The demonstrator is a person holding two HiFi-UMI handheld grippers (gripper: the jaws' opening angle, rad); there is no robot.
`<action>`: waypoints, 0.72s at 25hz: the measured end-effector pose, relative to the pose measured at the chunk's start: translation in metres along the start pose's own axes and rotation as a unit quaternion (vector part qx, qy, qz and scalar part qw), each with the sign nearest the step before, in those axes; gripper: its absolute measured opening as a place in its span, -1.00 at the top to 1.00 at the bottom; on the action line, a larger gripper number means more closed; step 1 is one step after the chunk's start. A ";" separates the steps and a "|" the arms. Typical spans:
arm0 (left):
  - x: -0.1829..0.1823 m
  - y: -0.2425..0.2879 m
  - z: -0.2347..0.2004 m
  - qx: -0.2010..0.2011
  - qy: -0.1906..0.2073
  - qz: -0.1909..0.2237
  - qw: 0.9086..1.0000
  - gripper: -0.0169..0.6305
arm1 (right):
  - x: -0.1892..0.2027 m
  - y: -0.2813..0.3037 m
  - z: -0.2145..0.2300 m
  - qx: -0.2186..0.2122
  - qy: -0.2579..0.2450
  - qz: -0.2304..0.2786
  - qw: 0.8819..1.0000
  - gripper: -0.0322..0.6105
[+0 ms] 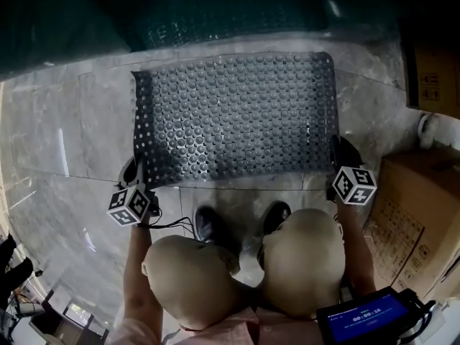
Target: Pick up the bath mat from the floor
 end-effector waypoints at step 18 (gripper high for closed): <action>-0.024 -0.019 0.027 0.026 0.008 0.007 1.000 0.84 | -0.031 -0.037 -0.028 0.006 -0.005 0.029 1.000 0.81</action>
Point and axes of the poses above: the fingertips, and each gripper's own axes: y forward along the fingers, z to its right, x out of its underside, the point moved 1 cm from there along -y, backward along the fingers, and after that the axes turned 10 degrees about x, right-handed, at the moved point
